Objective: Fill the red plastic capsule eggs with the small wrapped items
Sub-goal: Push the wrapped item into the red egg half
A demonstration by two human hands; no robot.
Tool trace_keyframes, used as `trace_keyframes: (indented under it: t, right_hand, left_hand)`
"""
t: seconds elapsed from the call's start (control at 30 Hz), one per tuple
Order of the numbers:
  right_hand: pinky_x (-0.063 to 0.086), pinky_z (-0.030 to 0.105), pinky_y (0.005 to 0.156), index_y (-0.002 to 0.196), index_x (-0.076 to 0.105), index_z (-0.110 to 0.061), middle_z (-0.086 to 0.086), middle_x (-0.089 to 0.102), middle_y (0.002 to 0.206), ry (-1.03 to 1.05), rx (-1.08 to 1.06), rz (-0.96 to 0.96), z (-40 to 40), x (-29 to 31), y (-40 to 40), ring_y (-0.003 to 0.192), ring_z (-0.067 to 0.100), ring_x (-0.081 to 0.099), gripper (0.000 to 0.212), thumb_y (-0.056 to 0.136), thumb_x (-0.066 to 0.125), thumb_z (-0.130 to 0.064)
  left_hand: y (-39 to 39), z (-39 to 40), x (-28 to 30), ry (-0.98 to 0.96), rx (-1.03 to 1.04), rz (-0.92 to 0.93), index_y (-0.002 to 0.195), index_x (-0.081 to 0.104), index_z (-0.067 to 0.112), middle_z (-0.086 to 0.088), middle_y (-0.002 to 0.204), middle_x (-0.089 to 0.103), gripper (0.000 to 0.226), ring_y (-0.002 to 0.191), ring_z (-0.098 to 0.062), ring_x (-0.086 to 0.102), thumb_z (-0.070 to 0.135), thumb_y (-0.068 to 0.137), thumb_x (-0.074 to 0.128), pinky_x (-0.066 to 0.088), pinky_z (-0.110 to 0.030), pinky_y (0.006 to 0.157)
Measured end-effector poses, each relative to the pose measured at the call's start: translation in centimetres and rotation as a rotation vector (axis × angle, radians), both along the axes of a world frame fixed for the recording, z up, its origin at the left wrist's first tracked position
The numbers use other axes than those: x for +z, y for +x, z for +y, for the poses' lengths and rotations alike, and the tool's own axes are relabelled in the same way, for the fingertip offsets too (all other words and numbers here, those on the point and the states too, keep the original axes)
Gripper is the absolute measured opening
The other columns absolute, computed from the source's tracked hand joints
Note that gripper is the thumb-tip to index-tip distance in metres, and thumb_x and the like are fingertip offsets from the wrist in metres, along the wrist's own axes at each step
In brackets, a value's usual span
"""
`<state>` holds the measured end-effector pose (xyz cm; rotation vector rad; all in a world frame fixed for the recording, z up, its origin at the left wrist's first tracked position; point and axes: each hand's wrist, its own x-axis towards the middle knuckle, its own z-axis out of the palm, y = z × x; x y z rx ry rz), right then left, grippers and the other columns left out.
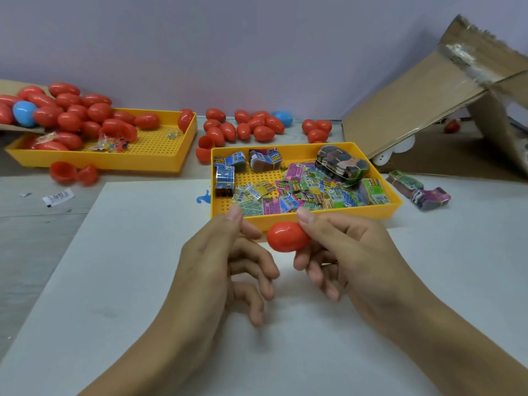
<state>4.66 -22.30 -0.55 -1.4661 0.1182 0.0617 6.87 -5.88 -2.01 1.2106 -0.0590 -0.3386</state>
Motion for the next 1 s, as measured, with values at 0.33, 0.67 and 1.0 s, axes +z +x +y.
trace_keyframes:
  t: [0.33,0.67,1.0]
  right_hand:
    - [0.052,0.024,0.051,0.098,0.08,-0.024,0.003,0.073,0.077,-0.058,0.057,-0.116,0.1,-0.6,-0.5,0.064,0.013,0.066,0.027,0.073,0.073,-0.033]
    - [0.053,0.028,0.053,0.084,0.074,-0.019,0.007,0.074,0.09,-0.043,0.013,-0.104,-0.1,-0.7,-0.3,0.074,0.018,0.068,0.013,0.074,0.077,-0.012]
    - [0.048,0.024,0.041,0.089,0.073,-0.014,0.011,0.073,0.074,-0.059,-0.014,-0.072,-0.1,-0.3,-0.4,0.058,0.019,0.068,0.025,0.071,0.075,-0.033]
  left_hand:
    - [-0.3,-0.6,-0.1,-0.067,-0.014,0.06,0.075,0.071,0.016,-0.015,0.071,0.063,0.037,0.055,-0.02,0.06,0.052,0.078,0.063,0.049,-0.029,0.039]
    - [-0.1,0.0,-1.9,0.005,0.149,-0.171,0.084,0.076,0.017,-0.01,0.089,0.076,0.027,0.079,-0.029,0.075,0.016,0.062,0.091,0.06,-0.031,0.073]
    - [-0.3,-0.1,-1.9,0.014,0.071,-0.355,0.117,0.056,0.019,-0.003,0.119,0.068,0.053,0.11,-0.026,0.07,0.0,0.072,0.074,0.059,-0.037,0.086]
